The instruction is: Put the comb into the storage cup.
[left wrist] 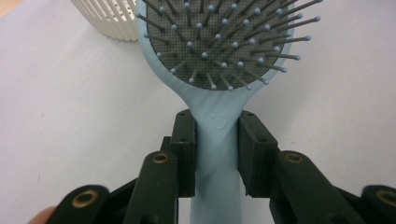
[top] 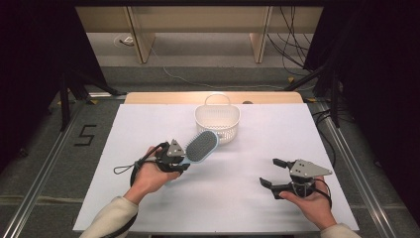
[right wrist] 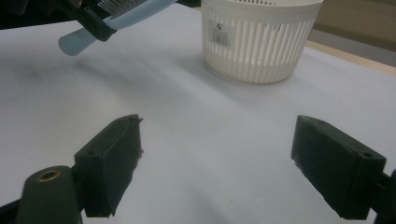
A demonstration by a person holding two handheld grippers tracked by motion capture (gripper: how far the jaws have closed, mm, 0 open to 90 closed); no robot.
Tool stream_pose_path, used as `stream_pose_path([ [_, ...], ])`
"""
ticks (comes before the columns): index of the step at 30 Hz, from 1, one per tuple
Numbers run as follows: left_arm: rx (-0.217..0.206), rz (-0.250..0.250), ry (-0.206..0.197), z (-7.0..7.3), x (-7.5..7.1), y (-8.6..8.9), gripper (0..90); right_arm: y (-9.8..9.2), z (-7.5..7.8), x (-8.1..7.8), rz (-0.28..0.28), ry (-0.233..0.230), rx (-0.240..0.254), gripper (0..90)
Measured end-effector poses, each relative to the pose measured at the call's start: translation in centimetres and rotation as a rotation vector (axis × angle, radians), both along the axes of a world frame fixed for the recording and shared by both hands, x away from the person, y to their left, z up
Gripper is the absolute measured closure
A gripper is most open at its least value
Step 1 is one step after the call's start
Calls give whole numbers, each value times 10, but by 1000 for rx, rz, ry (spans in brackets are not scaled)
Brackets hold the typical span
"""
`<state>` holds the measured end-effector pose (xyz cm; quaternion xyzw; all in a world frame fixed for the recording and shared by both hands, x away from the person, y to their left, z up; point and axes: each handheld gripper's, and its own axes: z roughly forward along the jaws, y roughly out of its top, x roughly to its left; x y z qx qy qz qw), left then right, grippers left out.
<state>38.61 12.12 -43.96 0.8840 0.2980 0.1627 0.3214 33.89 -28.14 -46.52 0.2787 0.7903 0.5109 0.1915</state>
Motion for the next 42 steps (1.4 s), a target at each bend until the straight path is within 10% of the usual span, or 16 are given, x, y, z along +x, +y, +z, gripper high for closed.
stream_pose_path([
  [42, -179, 57, -90, 6, 3, 2, 698, 0, -1, 1, 0, 2, 5, 170],
])
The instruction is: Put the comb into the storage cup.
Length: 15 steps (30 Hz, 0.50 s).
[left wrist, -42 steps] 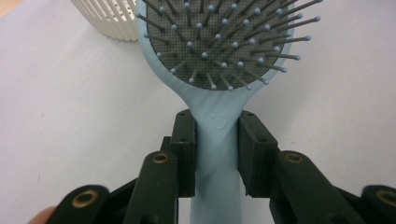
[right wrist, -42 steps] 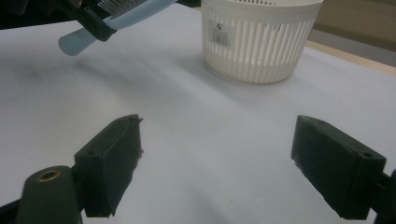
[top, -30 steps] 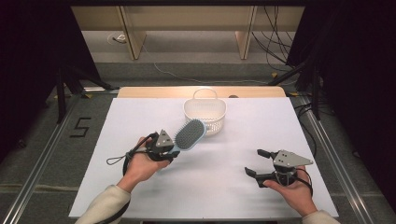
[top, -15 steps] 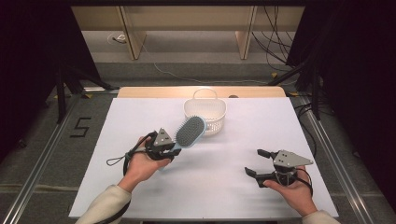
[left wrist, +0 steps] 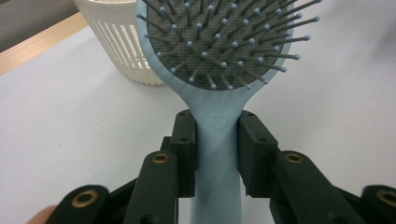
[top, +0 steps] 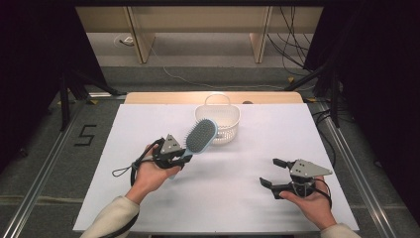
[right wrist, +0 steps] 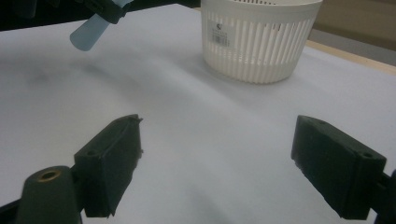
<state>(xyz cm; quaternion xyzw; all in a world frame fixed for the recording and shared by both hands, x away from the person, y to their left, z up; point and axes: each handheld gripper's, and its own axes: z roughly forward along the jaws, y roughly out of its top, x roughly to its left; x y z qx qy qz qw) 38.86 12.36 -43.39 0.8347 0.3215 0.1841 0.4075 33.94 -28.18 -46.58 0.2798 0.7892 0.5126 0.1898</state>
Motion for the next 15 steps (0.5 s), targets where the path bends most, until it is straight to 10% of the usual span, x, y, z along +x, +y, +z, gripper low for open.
stream_pose_path([
  [15, -30, 26, -28, 5, 2, 0, 698, 1, 0, 0, 0, 3, 3, 170],
])
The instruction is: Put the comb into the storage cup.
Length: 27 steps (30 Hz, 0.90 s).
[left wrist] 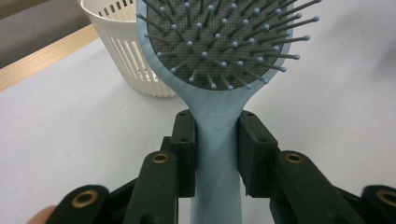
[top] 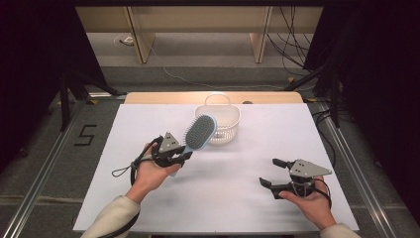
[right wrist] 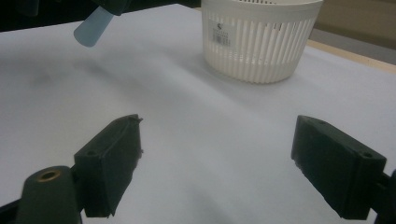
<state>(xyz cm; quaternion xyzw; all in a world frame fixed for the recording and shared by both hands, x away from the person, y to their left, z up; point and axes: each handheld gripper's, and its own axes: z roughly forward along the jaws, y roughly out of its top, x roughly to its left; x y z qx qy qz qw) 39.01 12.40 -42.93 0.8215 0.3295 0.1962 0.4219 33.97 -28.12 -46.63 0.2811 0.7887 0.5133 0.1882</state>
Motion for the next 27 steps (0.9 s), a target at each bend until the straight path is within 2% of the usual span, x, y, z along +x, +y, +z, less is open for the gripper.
stream_pose_path([
  [12, 6, 22, -24, 0, 2, 0, 698, -1, 0, 0, 2, 6, 10, 170],
  [27, -21, 33, -52, 5, 2, 0, 698, -2, 0, 1, -3, 8, 22, 167],
])
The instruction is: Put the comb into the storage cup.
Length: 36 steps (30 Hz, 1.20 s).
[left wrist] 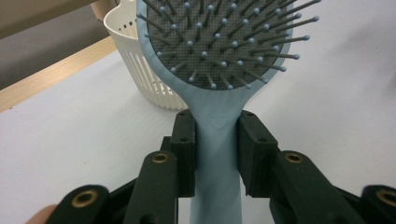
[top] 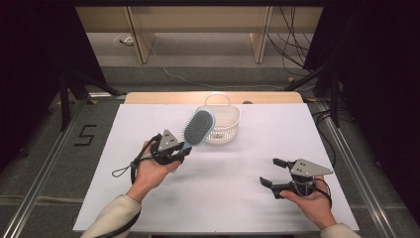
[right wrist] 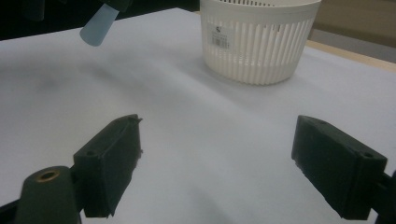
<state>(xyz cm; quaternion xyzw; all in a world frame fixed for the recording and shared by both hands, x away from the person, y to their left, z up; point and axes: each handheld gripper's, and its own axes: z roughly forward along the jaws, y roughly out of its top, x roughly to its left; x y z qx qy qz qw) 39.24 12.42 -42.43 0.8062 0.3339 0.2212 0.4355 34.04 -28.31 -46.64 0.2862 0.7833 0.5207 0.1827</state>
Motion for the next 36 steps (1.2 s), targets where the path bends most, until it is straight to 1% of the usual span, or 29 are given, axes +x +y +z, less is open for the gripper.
stream_pose_path([
  [6, -10, 3, -9, 4, 0, -1, 698, 0, 0, 0, 0, 2, 1, 167],
  [12, -2, 8, -35, 6, 1, -2, 698, 0, 0, 0, -3, 4, 3, 167],
  [17, -9, 11, -41, 7, 2, -2, 698, 0, 0, 0, -3, 3, 4, 167],
  [22, -19, 12, -40, 9, 3, -3, 698, 0, 0, 0, -3, 4, 6, 167],
  [23, -27, 12, -40, 9, 3, -3, 698, 0, 0, 0, -3, 3, 5, 167],
  [29, -31, 12, -44, 10, 4, -4, 698, 0, -1, 0, -4, 5, 5, 167],
  [35, -45, 14, -37, 11, 6, -3, 698, 0, -1, 0, -4, 5, 5, 167],
  [36, -44, 17, -41, 12, 6, -3, 698, 0, -1, 0, -4, 5, 5, 167],
])
